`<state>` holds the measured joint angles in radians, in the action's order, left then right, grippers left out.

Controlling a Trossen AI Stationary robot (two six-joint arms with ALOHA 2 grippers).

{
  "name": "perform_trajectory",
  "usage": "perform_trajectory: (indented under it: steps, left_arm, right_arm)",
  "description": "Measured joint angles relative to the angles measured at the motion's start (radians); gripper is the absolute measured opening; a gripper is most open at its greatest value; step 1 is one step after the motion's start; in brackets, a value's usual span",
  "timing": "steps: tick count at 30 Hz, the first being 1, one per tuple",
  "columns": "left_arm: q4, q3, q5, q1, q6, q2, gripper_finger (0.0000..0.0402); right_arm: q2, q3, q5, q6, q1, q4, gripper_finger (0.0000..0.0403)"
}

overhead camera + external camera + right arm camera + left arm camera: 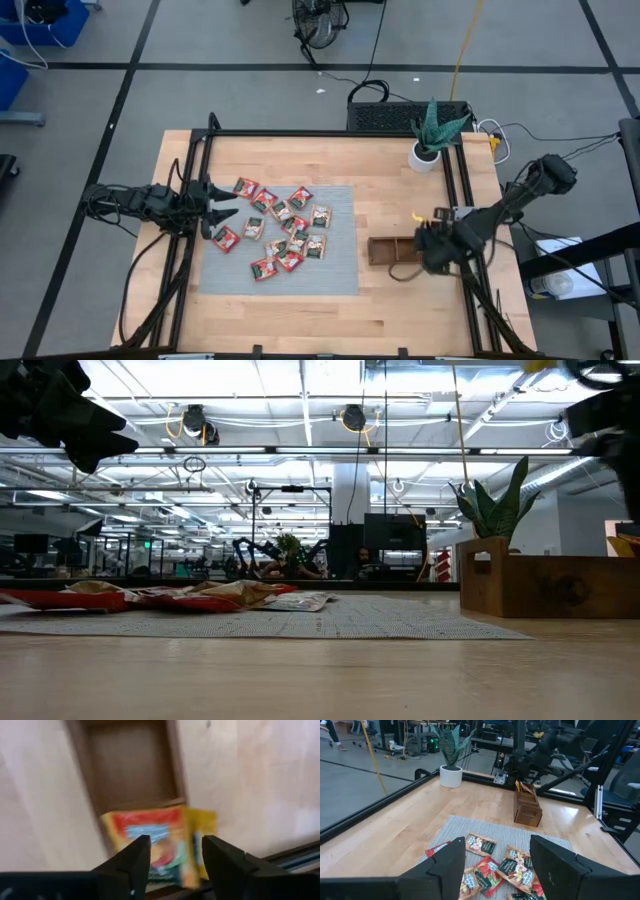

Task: Pick & Place Tea
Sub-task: Put the yellow tea bag into the right section of the wooden organizer

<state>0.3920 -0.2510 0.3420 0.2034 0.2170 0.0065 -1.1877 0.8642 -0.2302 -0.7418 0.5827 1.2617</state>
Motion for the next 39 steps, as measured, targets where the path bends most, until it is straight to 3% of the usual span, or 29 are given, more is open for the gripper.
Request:
perform_trajectory:
  steps: [5, 10, 27, 33, 39]
  left_arm:
    - [0.0, 0.0, 0.0, 0.0, 0.0, 0.0, 0.0223]
    - [0.0, 0.0, 0.0, 0.0, 0.0, 0.0, 0.0223]
    - [0.0, 0.0, 0.0, 0.0, 0.0, 0.0, 0.0223]
    - [0.0, 0.0, 0.0, 0.0, 0.0, 0.0, 0.0223]
    - [0.0, 0.0, 0.0, 0.0, 0.0, 0.0, 0.0223]
  right_arm:
    - [0.0, 0.0, 0.0, 0.161, -0.134, -0.03, 0.0167]
    - [-0.002, 0.0, 0.075, 0.255, -0.199, -0.09, 0.0161]
    - [-0.005, -0.071, 0.184, 0.284, -0.211, -0.204, 0.0153]
    - [-0.005, -0.071, 0.184, 0.282, -0.21, -0.203, 0.0121]
    - [0.023, -0.043, 0.192, 0.176, -0.195, -0.245, 0.0068]
